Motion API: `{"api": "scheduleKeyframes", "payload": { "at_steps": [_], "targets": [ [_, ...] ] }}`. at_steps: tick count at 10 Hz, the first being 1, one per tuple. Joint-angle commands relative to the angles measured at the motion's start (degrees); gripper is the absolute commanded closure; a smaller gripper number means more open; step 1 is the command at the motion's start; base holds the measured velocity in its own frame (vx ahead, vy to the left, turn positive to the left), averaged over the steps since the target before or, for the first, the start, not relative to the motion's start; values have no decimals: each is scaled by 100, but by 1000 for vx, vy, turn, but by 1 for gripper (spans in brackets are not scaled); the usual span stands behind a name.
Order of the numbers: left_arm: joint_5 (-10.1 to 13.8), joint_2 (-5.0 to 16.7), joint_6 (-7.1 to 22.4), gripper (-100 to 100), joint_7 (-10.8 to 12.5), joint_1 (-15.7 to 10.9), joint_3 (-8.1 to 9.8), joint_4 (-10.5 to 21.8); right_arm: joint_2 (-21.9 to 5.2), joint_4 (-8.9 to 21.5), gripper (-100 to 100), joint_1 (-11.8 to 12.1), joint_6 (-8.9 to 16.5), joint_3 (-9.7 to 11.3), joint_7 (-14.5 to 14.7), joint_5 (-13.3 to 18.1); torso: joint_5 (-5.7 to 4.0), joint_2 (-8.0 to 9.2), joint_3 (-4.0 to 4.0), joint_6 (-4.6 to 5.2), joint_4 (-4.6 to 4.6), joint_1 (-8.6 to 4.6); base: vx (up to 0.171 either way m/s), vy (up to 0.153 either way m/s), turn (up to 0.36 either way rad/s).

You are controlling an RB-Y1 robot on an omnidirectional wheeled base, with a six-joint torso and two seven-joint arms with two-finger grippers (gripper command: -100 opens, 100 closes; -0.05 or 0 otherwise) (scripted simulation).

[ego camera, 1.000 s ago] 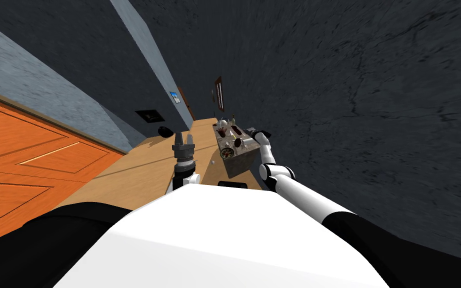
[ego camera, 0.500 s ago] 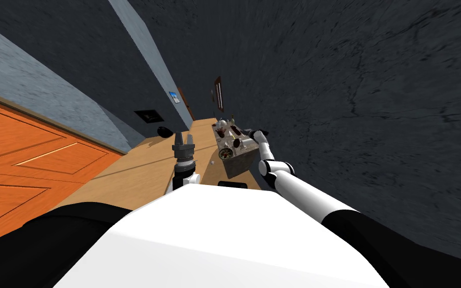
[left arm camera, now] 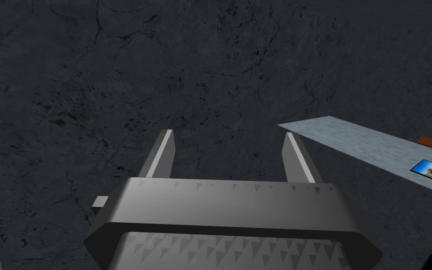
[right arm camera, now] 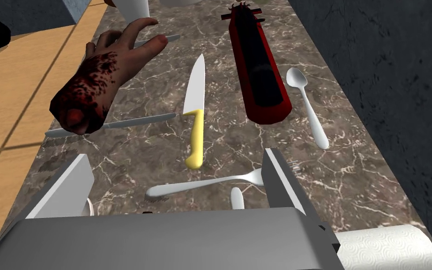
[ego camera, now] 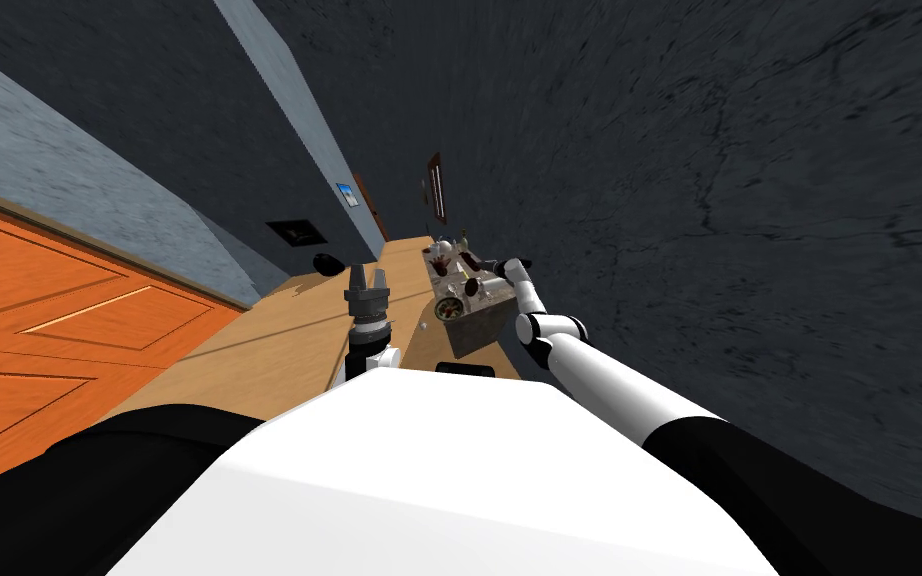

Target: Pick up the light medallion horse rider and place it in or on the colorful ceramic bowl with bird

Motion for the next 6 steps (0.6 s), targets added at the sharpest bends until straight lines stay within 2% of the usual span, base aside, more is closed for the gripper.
{"api": "scheduleKeyframes", "payload": {
  "at_steps": [1, 2, 3, 4, 5, 6],
  "targets": [
    [0, 0, 0, 0, 0, 0, 0, 0, 16, 200, -100, -55, 147, 0, -141, 13, 0, 0, 0, 0, 0, 0, 24, -23, 1],
    [0, 0, 0, 0, 0, 0, 0, 0, 22, 534, -100, -249, 349, -17, -288, -50, -1, 0, -1, 1, -2, -1, 32, -28, -14],
    [0, 0, 0, 0, 0, 0, 0, 0, 22, 539, -100, -249, 364, -17, -305, -50, -1, -3, -2, 1, -2, -2, 25, -23, 0],
    [0, 0, 0, 0, 0, 0, 0, 0, 31, 755, -100, -424, 568, -29, -457, -103, -1, -1, -2, 1, -2, -1, 26, -29, -9],
    [0, 0, 0, 0, 0, 0, 0, 0, 31, 733, -100, -424, 568, -29, -457, -103, -1, -1, -1, 1, -1, -2, 24, -23, -1],
    [0, 0, 0, 0, 0, 0, 0, 0, 31, 838, -100, -424, 568, -29, -457, -103, -1, 0, -1, 1, -1, -1, 11, -9, 0]
  ]
}}
